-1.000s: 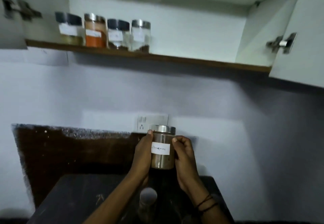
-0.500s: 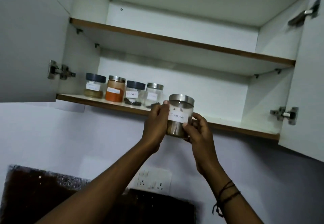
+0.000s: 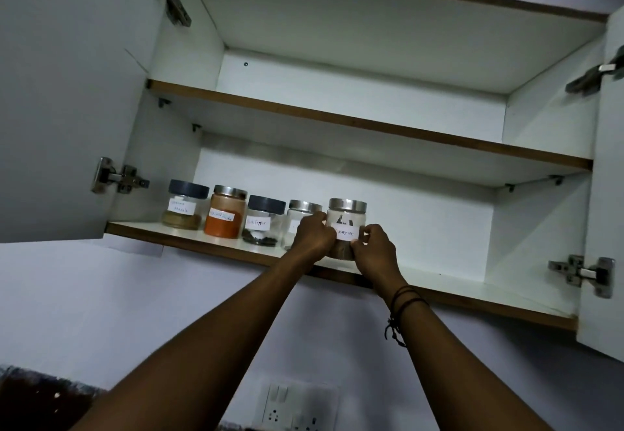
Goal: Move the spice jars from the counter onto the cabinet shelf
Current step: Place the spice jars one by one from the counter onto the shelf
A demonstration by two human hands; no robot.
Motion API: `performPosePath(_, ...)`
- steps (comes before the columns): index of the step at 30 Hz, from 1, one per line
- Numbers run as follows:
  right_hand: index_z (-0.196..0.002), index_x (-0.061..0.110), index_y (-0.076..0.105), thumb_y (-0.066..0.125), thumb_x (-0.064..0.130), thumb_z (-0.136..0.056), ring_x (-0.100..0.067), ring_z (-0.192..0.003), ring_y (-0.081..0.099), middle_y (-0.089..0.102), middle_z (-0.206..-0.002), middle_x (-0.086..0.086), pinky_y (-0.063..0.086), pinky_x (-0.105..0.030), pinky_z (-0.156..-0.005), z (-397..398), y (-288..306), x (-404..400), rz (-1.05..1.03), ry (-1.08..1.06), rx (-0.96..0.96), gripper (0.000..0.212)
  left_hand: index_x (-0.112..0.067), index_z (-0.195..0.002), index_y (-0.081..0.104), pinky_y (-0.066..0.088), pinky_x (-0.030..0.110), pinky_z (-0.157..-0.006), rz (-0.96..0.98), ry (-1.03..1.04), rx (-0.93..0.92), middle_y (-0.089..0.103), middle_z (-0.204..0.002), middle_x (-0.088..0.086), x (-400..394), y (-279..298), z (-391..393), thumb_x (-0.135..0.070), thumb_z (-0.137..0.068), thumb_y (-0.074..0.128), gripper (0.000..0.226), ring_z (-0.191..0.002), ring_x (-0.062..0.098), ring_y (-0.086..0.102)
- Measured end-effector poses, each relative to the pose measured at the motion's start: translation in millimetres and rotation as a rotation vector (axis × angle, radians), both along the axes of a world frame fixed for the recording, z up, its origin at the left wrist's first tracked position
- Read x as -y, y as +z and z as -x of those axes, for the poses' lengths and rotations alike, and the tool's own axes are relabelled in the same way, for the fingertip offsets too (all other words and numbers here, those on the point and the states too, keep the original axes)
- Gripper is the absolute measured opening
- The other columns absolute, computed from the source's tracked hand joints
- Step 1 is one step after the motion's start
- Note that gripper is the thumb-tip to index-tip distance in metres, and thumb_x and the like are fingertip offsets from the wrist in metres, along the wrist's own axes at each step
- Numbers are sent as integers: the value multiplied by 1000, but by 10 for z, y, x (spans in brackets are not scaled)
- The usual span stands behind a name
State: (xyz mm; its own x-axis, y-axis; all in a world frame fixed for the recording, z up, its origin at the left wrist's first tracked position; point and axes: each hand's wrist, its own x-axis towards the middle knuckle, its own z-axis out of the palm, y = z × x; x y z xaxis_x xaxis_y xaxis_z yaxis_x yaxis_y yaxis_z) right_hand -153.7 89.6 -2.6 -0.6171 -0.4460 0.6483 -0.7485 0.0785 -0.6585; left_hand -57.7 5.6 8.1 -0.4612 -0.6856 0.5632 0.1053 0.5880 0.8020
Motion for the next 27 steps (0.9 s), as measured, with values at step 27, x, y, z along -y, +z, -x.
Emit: performPosePath(27, -111, 14, 70, 63, 13, -91, -6, -97, 61, 66, -107, 4, 50, -17, -84, -397, -1298, -227, 217, 151, -333, 21, -22, -110, 73, 51, 7, -80, 258, -69, -250, 73, -101, -18, -147, -1374, -381, -24, -94, 59, 21, -95, -6, 67)
